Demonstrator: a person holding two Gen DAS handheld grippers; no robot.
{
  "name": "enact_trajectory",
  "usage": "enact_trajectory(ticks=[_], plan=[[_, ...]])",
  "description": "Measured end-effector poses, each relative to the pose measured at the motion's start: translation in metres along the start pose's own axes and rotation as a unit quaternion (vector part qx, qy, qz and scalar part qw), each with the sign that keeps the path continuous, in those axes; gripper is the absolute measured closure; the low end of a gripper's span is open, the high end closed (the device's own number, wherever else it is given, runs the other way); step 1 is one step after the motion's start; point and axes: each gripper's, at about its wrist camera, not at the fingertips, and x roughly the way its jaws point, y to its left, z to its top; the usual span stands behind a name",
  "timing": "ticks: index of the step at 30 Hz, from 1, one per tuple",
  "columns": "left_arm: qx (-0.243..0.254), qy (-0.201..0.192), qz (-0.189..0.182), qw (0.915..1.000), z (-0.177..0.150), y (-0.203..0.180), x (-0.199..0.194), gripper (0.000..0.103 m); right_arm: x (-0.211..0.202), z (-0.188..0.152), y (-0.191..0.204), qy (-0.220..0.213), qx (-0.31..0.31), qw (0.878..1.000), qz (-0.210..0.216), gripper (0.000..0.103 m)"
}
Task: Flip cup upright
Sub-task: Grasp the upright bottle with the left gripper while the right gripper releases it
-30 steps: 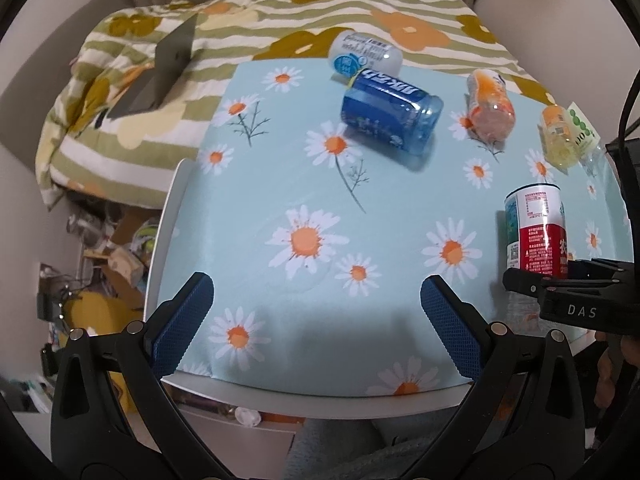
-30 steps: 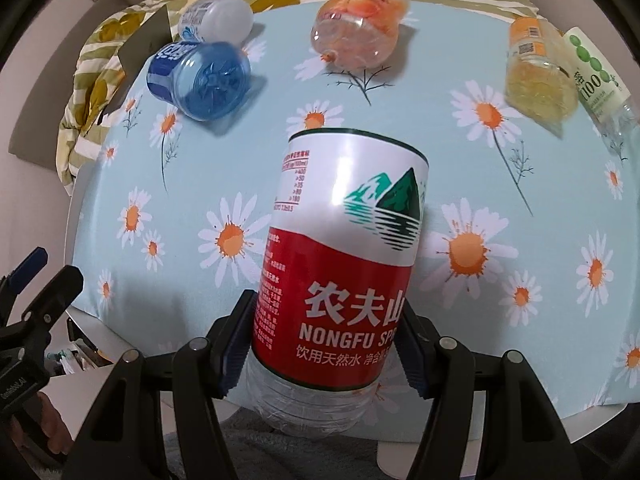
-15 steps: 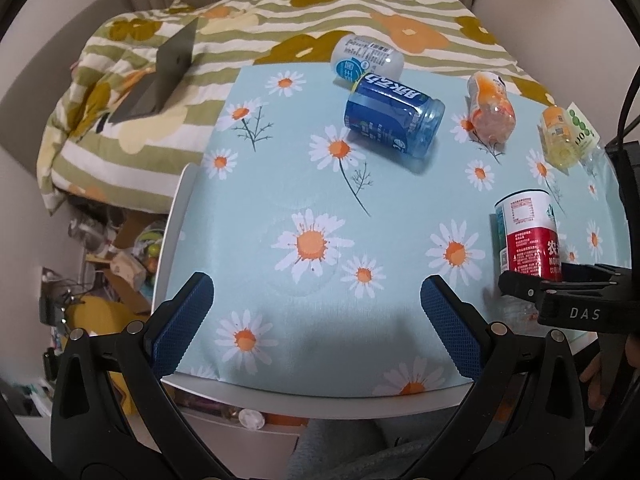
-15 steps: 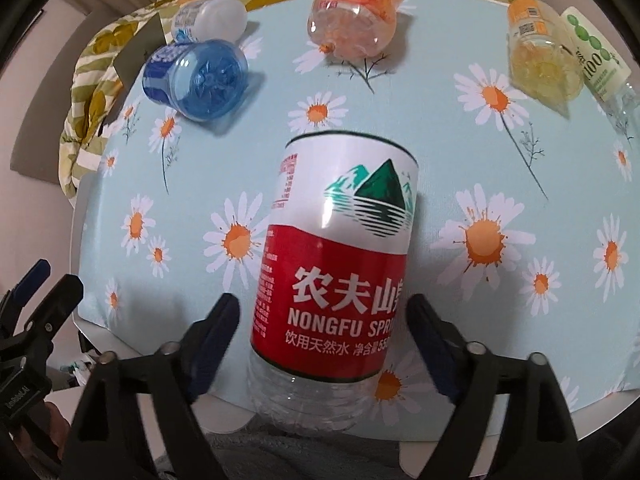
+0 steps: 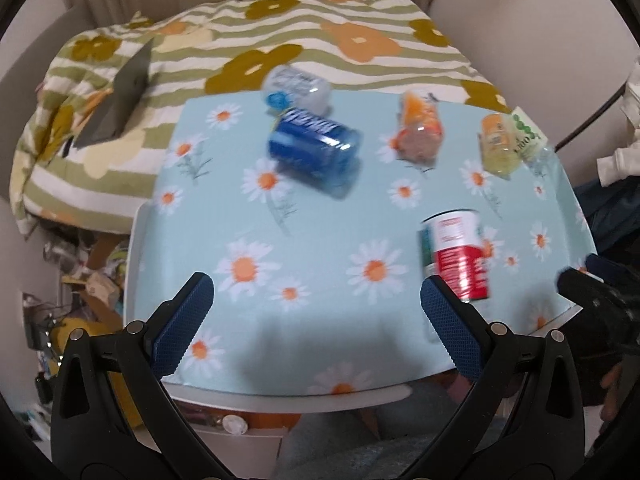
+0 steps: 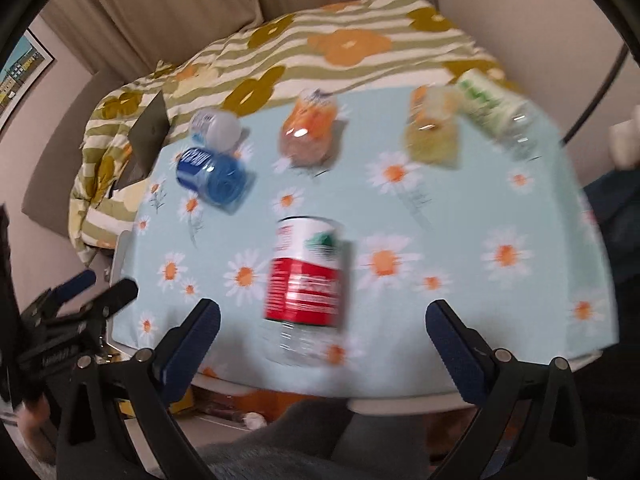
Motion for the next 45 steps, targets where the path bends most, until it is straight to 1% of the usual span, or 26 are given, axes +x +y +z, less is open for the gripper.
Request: enact_trajectory(ticks=[2, 4, 6, 8, 11, 14, 17, 23, 27, 29, 31, 32, 33, 34, 35, 36, 42, 45], plan=[[0.020, 0.001, -0.001, 0.9998, 0.007, -0.021, 0.001, 0.000, -0.014, 0.001, -0.014, -0.003, -0.008, 1.000, -0.026, 0.000], [0.037, 0.003, 0.001, 0.9993, 0.014, -0.042, 0.007, 0.000, -0.027, 0.002, -0.027, -0.022, -0.019, 0.998, -0.049, 0.000], [0.041, 0.013, -0.002, 0.9991, 0.020, -0.056, 0.017, 0.000, -0.036, 0.004, -0.040, -0.039, -0.038, 0.996, -0.069, 0.000], [0.034, 0.032, -0.010, 0.9989, 0.027, -0.072, 0.033, 0.000, -0.041, 0.010, -0.052, -0.058, -0.059, 0.993, -0.089, 0.000], [0.022, 0.056, -0.010, 0.9981, 0.035, -0.090, 0.053, 0.000, -0.039, 0.024, -0.066, -0.072, -0.099, 0.989, -0.085, 0.000], [0.013, 0.080, -0.001, 0.9967, 0.039, -0.105, 0.074, 0.000, -0.027, 0.037, -0.075, -0.090, -0.152, 0.980, -0.088, 0.000], [0.003, 0.109, 0.000, 0.9940, 0.039, -0.114, 0.092, 0.000, -0.014, 0.048, -0.087, -0.097, -0.178, 0.977, -0.072, 0.000], [-0.019, 0.154, -0.004, 0.9879, 0.038, -0.126, 0.119, 0.000, 0.010, 0.061, -0.110, -0.081, -0.165, 0.983, -0.023, 0.000], [-0.022, 0.175, 0.000, 0.9843, 0.037, -0.129, 0.130, 0.000, 0.021, 0.061, -0.119, -0.073, -0.166, 0.983, -0.007, 0.000], [-0.024, 0.187, 0.000, 0.9821, 0.036, -0.130, 0.135, 0.005, 0.026, 0.061, -0.122, -0.067, -0.165, 0.984, 0.003, 0.000], [-0.024, 0.198, 0.000, 0.9799, 0.036, -0.130, 0.141, 0.006, 0.031, 0.062, -0.123, -0.063, -0.166, 0.984, 0.007, 0.000], [-0.023, 0.202, 0.000, 0.9791, 0.035, -0.130, 0.142, 0.009, 0.033, 0.062, -0.124, -0.061, -0.167, 0.984, 0.008, 0.000], [-0.021, 0.207, 0.000, 0.9781, 0.035, -0.130, 0.145, 0.015, 0.036, 0.062, -0.124, -0.060, -0.167, 0.984, 0.010, 0.000], [-0.019, 0.214, 0.000, 0.9767, 0.033, -0.130, 0.148, 0.019, 0.037, 0.063, -0.125, -0.059, -0.167, 0.984, 0.012, 0.000], [-0.019, 0.219, -0.001, 0.9756, 0.032, -0.131, 0.150, 0.031, 0.039, 0.063, -0.125, -0.058, -0.166, 0.984, 0.014, 0.000], [-0.018, 0.224, -0.003, 0.9745, 0.031, -0.131, 0.151, 0.036, 0.040, 0.064, -0.125, -0.056, -0.165, 0.985, 0.016, 0.000], [-0.017, 0.218, -0.006, 0.9757, 0.029, -0.133, 0.148, 0.037, 0.043, 0.065, -0.126, -0.054, -0.164, 0.985, 0.018, 0.000], [-0.014, 0.200, -0.015, 0.9796, 0.031, -0.134, 0.132, 0.037, 0.041, 0.066, -0.125, -0.060, -0.164, 0.985, 0.017, 0.000]])
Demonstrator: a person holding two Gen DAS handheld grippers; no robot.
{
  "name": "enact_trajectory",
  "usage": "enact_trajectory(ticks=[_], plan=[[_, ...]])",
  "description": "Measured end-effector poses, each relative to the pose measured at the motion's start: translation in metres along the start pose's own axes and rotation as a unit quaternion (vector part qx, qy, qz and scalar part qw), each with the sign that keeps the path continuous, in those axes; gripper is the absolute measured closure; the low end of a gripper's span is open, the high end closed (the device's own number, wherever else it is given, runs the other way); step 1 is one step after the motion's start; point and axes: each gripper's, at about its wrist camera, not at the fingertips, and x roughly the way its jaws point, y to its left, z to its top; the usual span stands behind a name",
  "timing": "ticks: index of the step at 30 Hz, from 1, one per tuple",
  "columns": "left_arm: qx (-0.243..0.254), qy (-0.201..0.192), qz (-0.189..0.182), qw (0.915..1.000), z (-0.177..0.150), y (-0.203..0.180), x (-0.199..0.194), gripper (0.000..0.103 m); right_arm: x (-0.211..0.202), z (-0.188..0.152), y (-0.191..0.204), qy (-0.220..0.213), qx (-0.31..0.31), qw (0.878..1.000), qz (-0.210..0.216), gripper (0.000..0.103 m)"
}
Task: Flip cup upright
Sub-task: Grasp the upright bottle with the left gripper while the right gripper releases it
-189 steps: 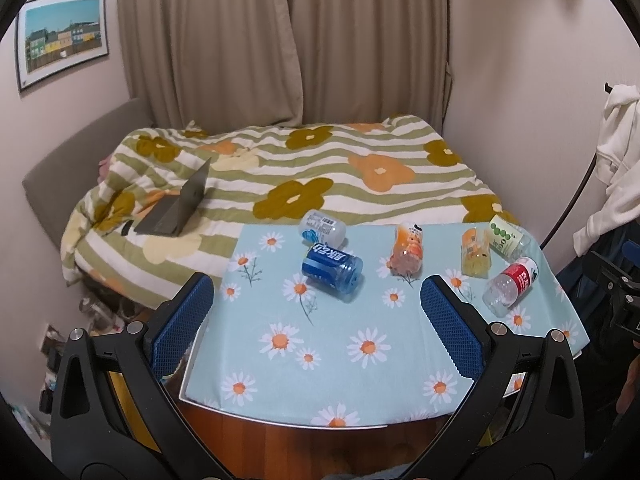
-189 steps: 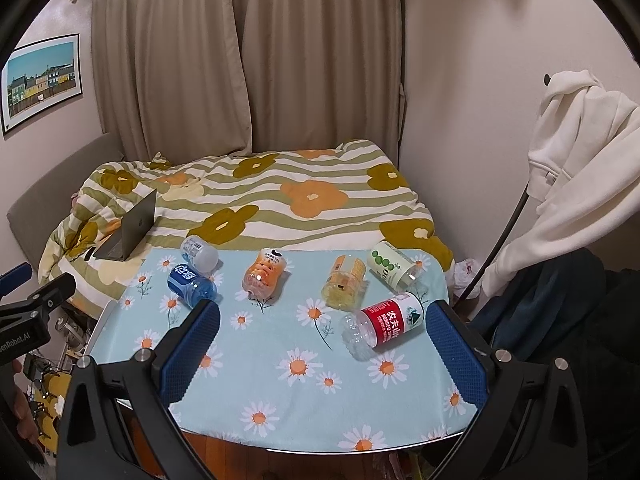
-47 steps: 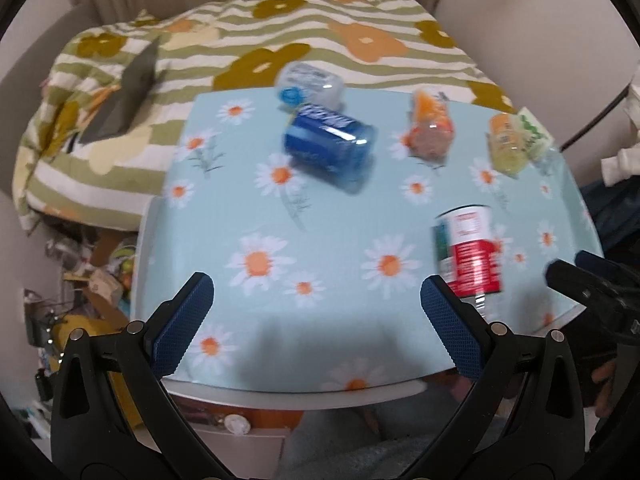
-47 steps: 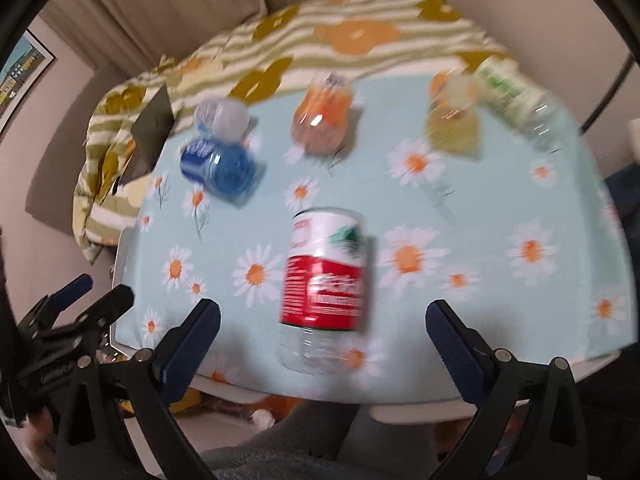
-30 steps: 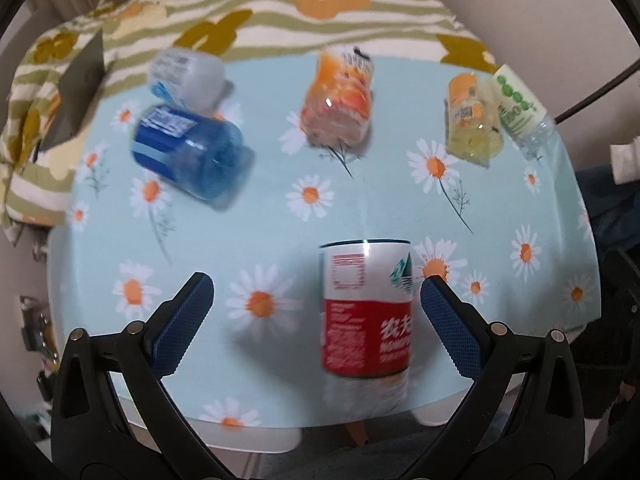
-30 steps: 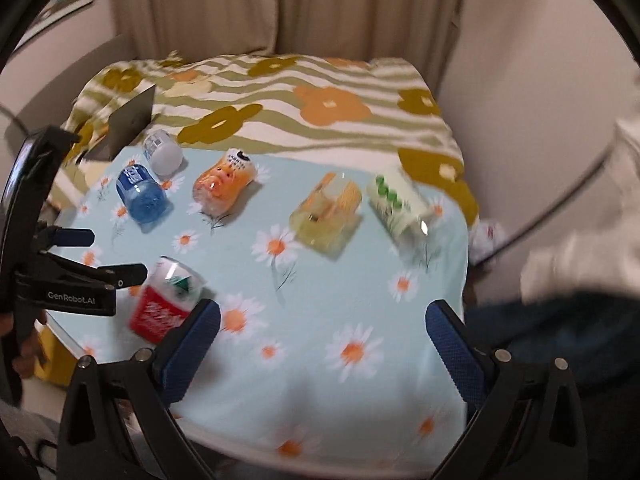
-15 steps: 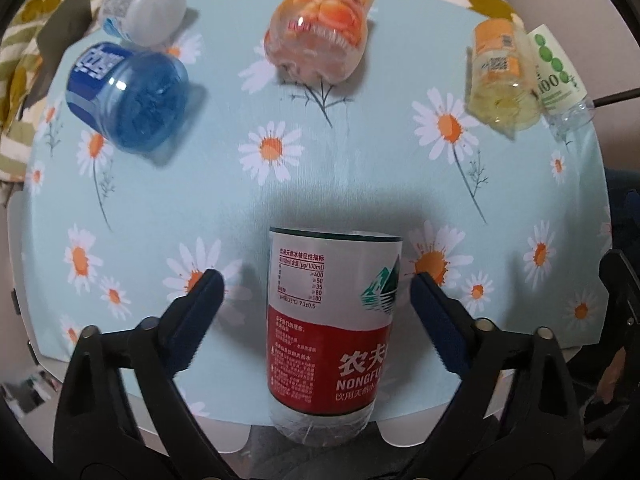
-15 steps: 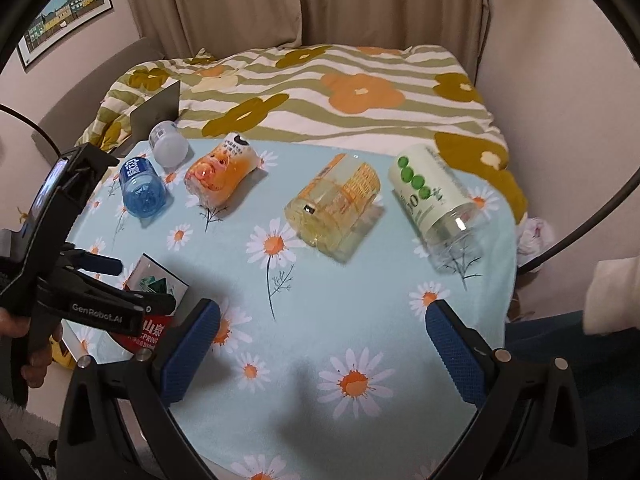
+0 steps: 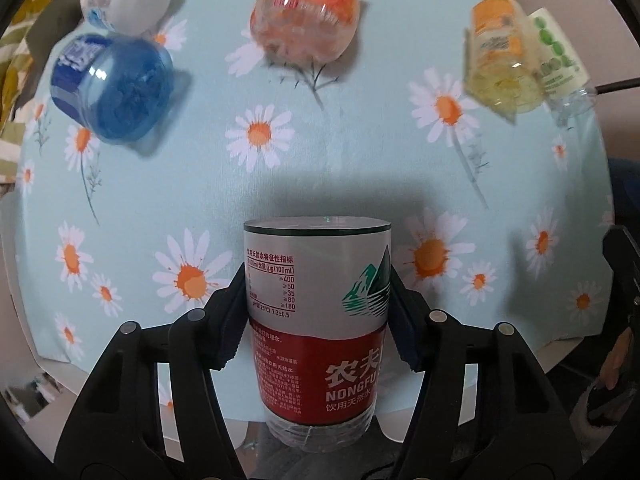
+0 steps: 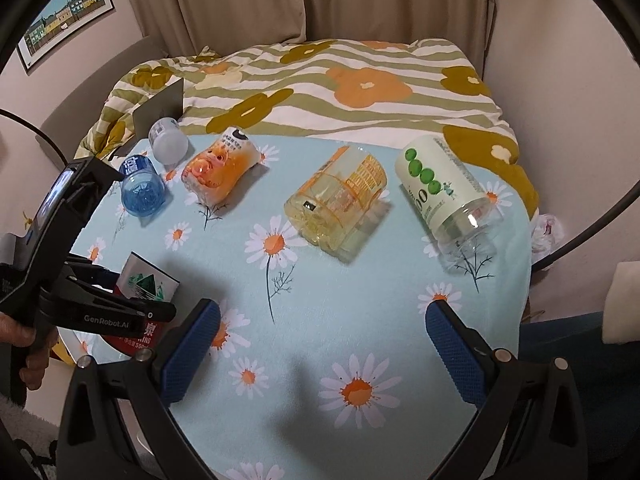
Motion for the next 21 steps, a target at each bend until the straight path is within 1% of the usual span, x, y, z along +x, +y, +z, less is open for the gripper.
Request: enact_trajectory(ticks=[2, 3, 6, 7, 10, 12, 15, 17, 19, 21], plan=[[0.002, -0.020, -0.009, 0.9998, -0.003, 0.003, -0.018, 0.037, -0.005, 0.002, 0.001, -0.005, 0.001, 1.000, 0.000, 0.000], [0.002, -0.035, -0.014, 0.9993, -0.006, 0.003, -0.029, 0.037, -0.009, 0.003, 0.001, -0.008, 0.002, 1.000, 0.000, 0.000], [-0.001, -0.089, -0.032, 0.9955, -0.016, 0.005, -0.056, 0.037, -0.022, 0.007, 0.001, -0.021, 0.006, 1.000, 0.001, 0.000], [-0.003, -0.116, -0.038, 0.9926, -0.019, 0.005, -0.065, 0.037, -0.026, 0.008, 0.002, -0.026, 0.008, 1.000, 0.001, 0.000], [-0.010, -0.208, -0.036, 0.9774, -0.030, 0.011, -0.084, 0.037, -0.035, 0.008, 0.002, -0.037, 0.016, 0.999, 0.001, 0.000], [-0.016, -0.254, -0.035, 0.9664, -0.031, 0.016, -0.087, 0.037, -0.037, 0.007, 0.003, -0.041, 0.023, 0.999, 0.005, 0.000], [-0.022, -0.330, -0.033, 0.9432, -0.040, 0.019, -0.084, 0.037, -0.037, 0.005, 0.004, -0.045, 0.028, 0.999, 0.008, 0.000], [-0.024, -0.360, -0.034, 0.9321, -0.041, 0.017, -0.079, 0.037, -0.037, 0.003, 0.006, -0.048, 0.023, 0.999, 0.003, 0.000], [-0.021, -0.383, -0.033, 0.9231, -0.038, 0.018, -0.069, 0.037, -0.036, -0.001, 0.010, -0.050, 0.012, 0.999, -0.007, 0.000], [-0.015, -0.395, -0.025, 0.9181, -0.038, 0.014, -0.059, 0.037, -0.033, -0.005, 0.014, -0.050, 0.003, 0.999, -0.016, 0.000]])
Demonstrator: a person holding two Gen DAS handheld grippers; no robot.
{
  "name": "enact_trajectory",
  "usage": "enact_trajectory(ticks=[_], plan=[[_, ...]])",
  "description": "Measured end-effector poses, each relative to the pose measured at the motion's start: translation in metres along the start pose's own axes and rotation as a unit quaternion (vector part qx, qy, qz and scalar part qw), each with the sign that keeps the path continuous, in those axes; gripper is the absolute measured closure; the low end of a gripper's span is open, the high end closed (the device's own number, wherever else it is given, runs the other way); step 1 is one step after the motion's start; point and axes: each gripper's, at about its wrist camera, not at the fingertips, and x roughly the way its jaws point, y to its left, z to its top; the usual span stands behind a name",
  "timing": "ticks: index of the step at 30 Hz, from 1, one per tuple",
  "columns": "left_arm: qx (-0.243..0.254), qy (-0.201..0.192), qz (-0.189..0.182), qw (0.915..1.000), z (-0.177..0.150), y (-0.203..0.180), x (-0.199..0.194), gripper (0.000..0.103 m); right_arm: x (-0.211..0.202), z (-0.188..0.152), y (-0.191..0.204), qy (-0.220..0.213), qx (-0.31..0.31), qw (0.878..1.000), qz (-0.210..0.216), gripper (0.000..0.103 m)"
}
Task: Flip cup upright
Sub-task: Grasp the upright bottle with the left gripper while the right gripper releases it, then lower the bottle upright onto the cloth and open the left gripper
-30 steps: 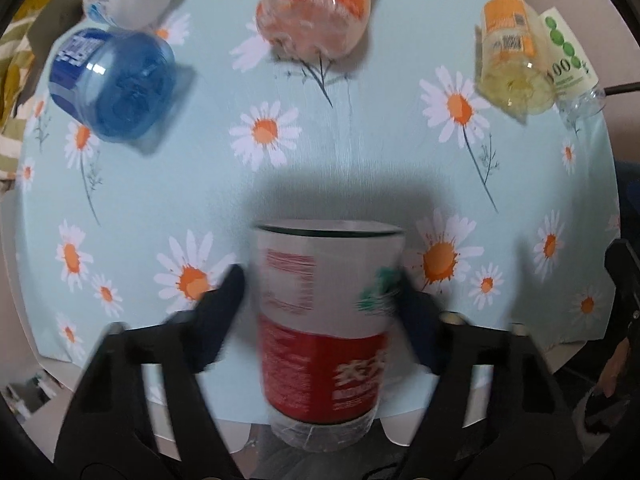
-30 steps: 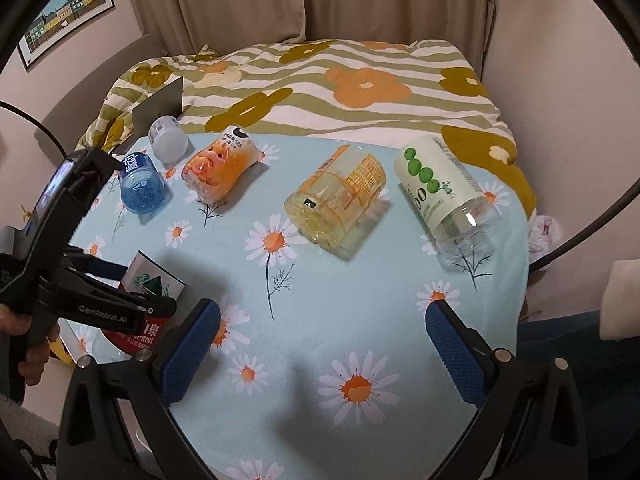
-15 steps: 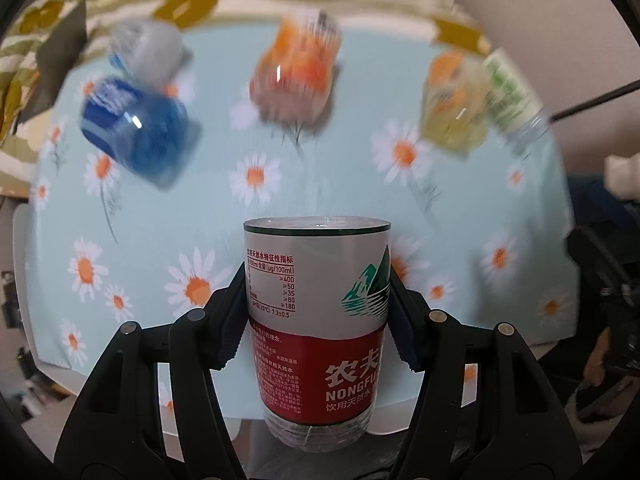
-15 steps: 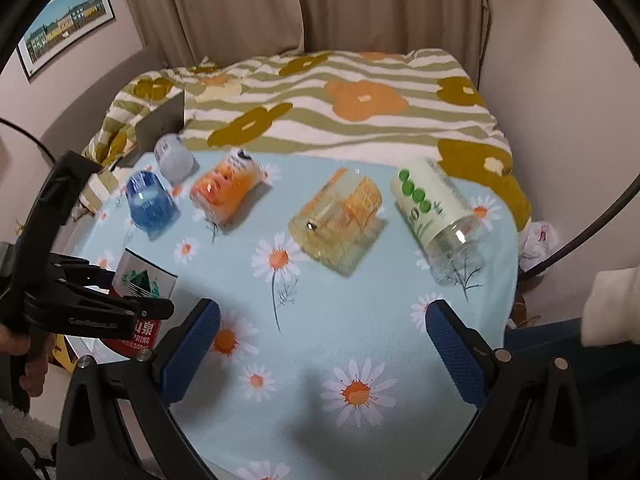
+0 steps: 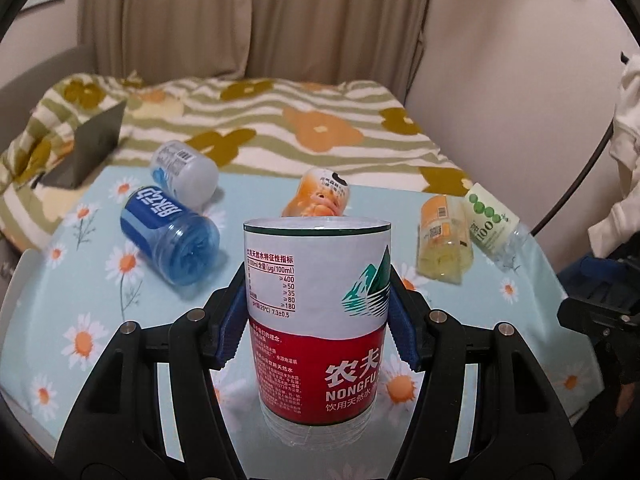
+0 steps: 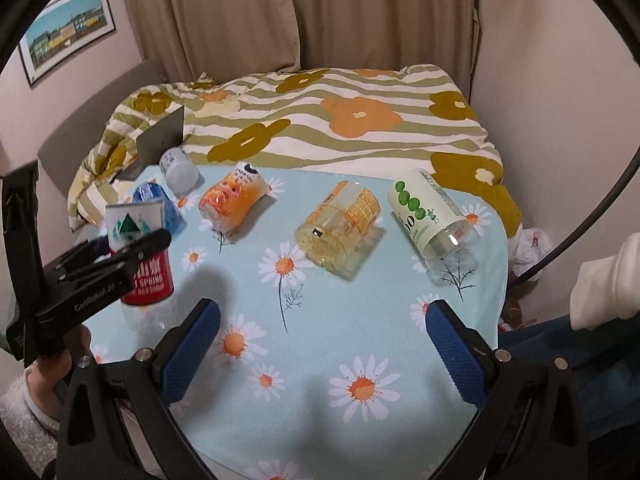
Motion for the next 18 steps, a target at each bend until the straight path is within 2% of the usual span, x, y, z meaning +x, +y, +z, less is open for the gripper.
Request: enact_trajectory(ticks=[7, 11, 18], plan=[[0.038, -0.043, 0.011, 0.9983, -0.024, -0.008, 0.000, 0.037, 0.006, -0.012, 0.014, -0.004, -0.028, 1.000, -0.013, 0.000], [0.050, -0.063, 0.012, 0.9967, -0.035, -0.011, -0.005, 0.036, 0.009, -0.018, 0.017, -0.003, -0.024, 1.000, -0.008, 0.000], [0.034, -0.076, 0.013, 0.9965, -0.048, -0.006, -0.018, 0.036, 0.008, -0.023, 0.023, -0.001, -0.022, 1.000, -0.006, 0.000]])
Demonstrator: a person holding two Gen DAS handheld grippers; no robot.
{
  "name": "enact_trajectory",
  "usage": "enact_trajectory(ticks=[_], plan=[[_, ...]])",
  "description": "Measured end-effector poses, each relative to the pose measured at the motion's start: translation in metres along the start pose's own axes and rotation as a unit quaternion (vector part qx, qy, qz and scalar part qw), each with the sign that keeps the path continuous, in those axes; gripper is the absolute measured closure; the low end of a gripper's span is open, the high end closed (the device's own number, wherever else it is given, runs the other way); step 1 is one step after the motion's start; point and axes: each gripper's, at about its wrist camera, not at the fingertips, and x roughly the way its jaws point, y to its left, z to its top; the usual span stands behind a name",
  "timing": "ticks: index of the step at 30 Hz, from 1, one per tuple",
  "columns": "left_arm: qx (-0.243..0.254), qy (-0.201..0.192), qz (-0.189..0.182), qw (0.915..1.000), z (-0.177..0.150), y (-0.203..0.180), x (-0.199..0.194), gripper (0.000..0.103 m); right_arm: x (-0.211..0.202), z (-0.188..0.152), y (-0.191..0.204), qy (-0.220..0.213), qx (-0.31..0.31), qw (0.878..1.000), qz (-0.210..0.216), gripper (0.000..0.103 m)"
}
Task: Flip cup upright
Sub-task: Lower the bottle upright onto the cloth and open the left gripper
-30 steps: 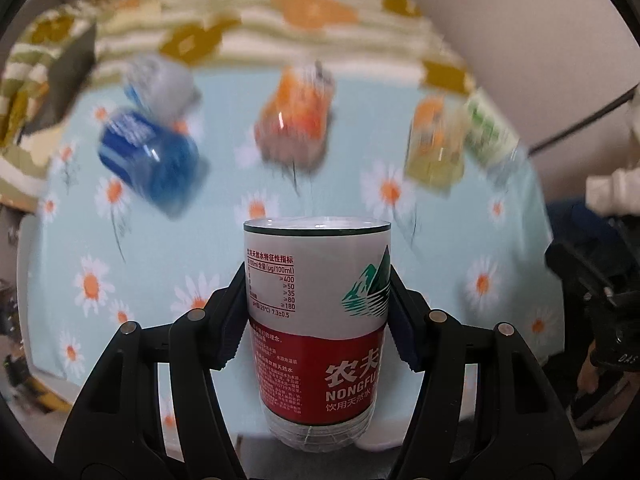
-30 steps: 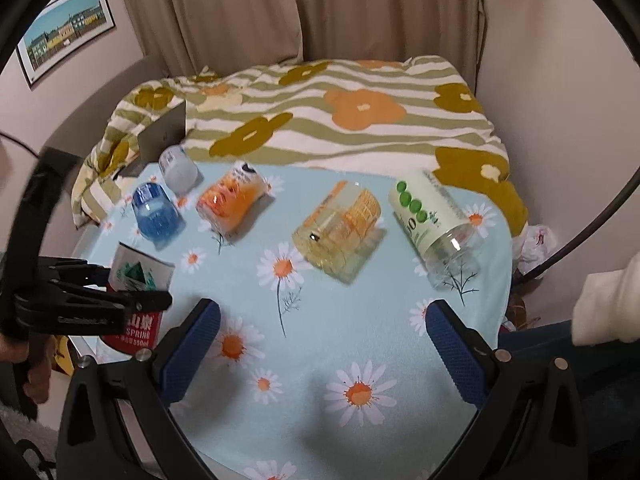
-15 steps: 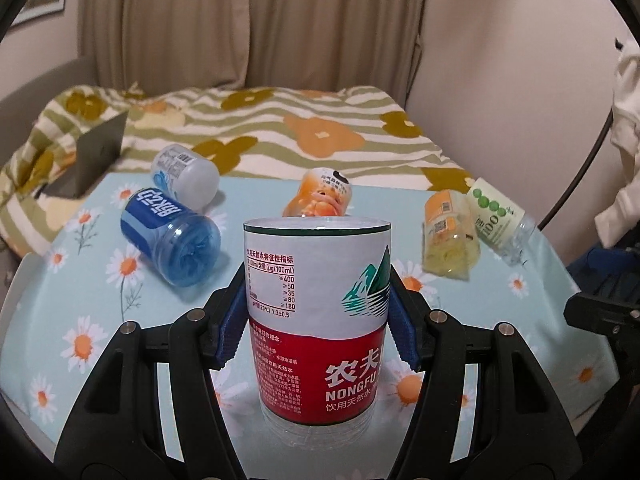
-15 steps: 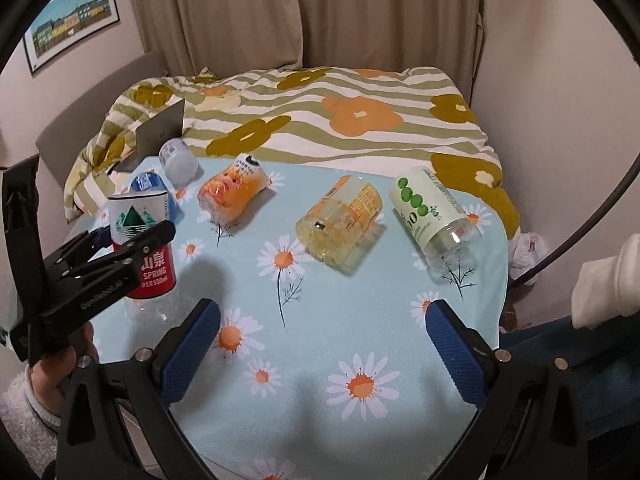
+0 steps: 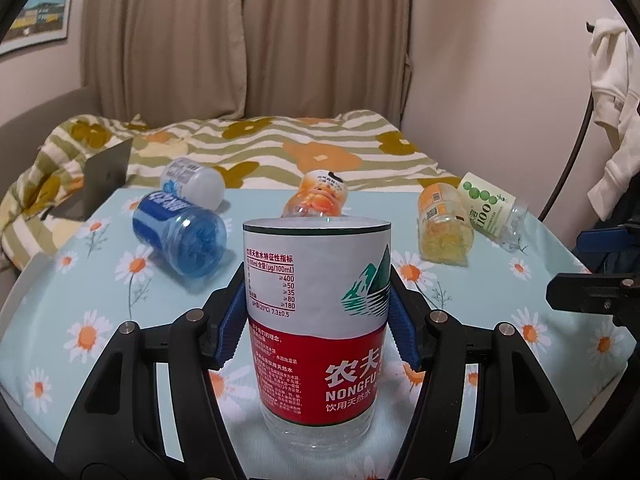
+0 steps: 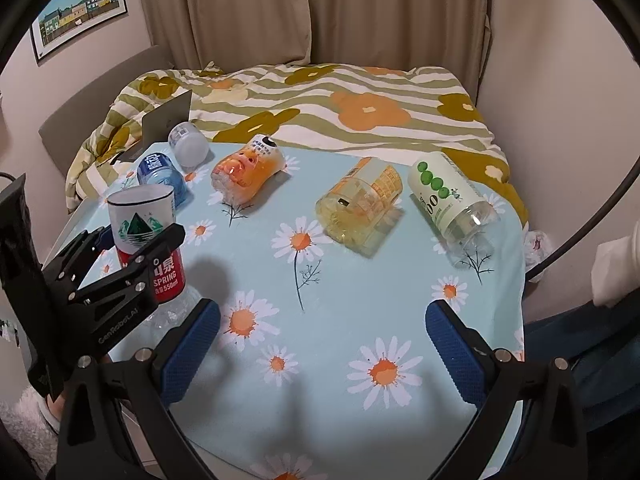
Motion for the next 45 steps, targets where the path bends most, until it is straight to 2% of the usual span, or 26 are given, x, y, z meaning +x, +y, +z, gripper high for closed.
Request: enact_trajectory(ticks=[8, 21, 23, 25, 26, 29, 30, 36, 45], plan=[[-0.019, -0.016, 0.003, 0.9997, -0.015, 0.004, -0.020, 0.036, -0.007, 0.001, 0.011, -0.012, -0.015, 1.000, -0.005, 0.000], [-0.003, 0.036, 0.002, 0.9993, -0.020, 0.001, -0.033, 0.036, -0.012, 0.003, 0.020, -0.016, -0.008, 1.000, 0.008, 0.000], [0.002, 0.049, 0.003, 0.9988, -0.020, -0.001, -0.030, 0.033, -0.013, 0.003, 0.021, -0.017, -0.006, 1.000, 0.009, 0.000], [0.005, 0.065, 0.010, 0.9978, -0.020, -0.001, -0.025, 0.021, -0.013, 0.003, 0.020, -0.016, -0.005, 1.000, 0.010, 0.000], [0.005, 0.068, 0.010, 0.9976, -0.021, 0.000, -0.024, 0.011, -0.013, 0.003, 0.020, -0.016, -0.003, 1.000, 0.010, 0.000], [-0.002, 0.066, 0.011, 0.9978, -0.020, 0.003, -0.026, 0.006, -0.016, 0.002, 0.020, -0.017, 0.003, 1.000, 0.010, 0.000], [-0.004, 0.067, 0.011, 0.9977, -0.019, 0.003, -0.026, 0.000, -0.017, 0.002, 0.019, -0.018, 0.005, 1.000, 0.010, 0.000], [0.008, 0.084, 0.034, 0.9958, -0.002, 0.000, -0.038, 0.000, -0.027, 0.004, 0.015, -0.021, 0.020, 0.999, 0.017, 0.000], [0.014, 0.120, 0.082, 0.9893, 0.051, 0.004, -0.100, 0.000, -0.078, 0.020, 0.025, -0.044, 0.019, 0.998, 0.038, 0.000]])
